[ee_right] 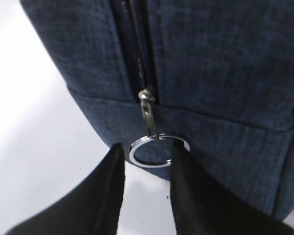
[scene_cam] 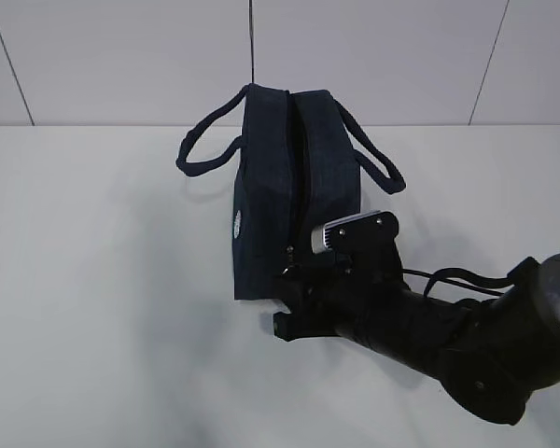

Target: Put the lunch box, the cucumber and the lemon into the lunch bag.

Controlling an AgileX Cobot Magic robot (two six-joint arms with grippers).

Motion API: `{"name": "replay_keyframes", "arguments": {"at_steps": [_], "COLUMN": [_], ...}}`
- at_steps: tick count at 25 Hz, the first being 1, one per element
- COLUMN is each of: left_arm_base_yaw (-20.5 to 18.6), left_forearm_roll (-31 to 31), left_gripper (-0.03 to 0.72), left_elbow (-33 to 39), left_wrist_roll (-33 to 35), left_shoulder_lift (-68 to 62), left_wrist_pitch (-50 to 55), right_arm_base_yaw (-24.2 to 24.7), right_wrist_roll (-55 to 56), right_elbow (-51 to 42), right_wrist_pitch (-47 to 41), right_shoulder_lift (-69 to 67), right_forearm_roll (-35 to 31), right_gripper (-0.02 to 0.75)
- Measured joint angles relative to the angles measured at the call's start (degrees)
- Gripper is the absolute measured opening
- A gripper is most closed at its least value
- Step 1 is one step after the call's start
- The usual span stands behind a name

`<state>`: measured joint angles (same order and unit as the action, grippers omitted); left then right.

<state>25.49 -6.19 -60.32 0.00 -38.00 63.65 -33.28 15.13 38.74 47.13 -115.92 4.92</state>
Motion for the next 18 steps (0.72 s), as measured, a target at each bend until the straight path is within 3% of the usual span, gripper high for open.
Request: {"name": "replay_keyframes", "arguments": {"at_steps": [18], "left_arm_base_yaw": [0.00], "left_forearm_roll": [-0.14], "left_gripper": [0.181], "left_elbow": [0.00], "left_wrist_roll": [0.00], "left_shoulder_lift": [0.00], "left_wrist_pitch": [0.00], "right_arm_base_yaw": [0.00], "right_wrist_roll": [-0.22], "right_elbow": [1.10], "right_wrist_pitch": [-0.42], "right_shoulder_lift": [0.00], "right_forearm_roll": [-2.33], "right_gripper": [0.261]}}
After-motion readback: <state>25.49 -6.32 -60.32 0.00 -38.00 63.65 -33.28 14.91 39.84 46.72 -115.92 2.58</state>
